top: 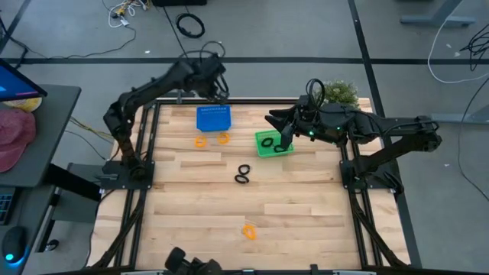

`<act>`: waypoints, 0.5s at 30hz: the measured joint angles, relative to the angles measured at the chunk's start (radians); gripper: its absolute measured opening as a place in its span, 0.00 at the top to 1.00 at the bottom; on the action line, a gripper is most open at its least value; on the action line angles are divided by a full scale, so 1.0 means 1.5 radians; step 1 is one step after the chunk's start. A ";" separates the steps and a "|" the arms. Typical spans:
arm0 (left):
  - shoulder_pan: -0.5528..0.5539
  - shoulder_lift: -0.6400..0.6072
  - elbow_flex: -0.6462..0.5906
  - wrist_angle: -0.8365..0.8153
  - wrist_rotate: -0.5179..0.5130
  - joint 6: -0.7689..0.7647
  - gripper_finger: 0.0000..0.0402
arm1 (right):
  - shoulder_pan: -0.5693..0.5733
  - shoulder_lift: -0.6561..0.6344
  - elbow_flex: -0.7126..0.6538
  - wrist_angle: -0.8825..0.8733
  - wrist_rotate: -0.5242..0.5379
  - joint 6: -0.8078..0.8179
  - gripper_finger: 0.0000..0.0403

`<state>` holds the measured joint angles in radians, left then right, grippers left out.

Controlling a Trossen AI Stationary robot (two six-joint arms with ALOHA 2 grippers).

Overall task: Sort spring keychains
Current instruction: Put the yellow spring keychain into the blue bin

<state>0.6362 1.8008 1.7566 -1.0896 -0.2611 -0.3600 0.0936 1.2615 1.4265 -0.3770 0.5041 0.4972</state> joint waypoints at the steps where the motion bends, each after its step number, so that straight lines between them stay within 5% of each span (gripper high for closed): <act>1: -0.001 0.000 -0.020 0.014 0.002 -0.006 0.94 | 0.000 0.000 0.000 0.000 0.000 0.000 0.65; 15: 0.001 0.000 -0.270 0.185 0.026 -0.063 0.94 | 0.000 0.007 0.000 -0.004 0.001 -0.005 0.65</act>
<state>0.6383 1.8004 1.3512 -0.8117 -0.2220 -0.4538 0.0933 1.2720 1.4265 -0.3837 0.5062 0.4892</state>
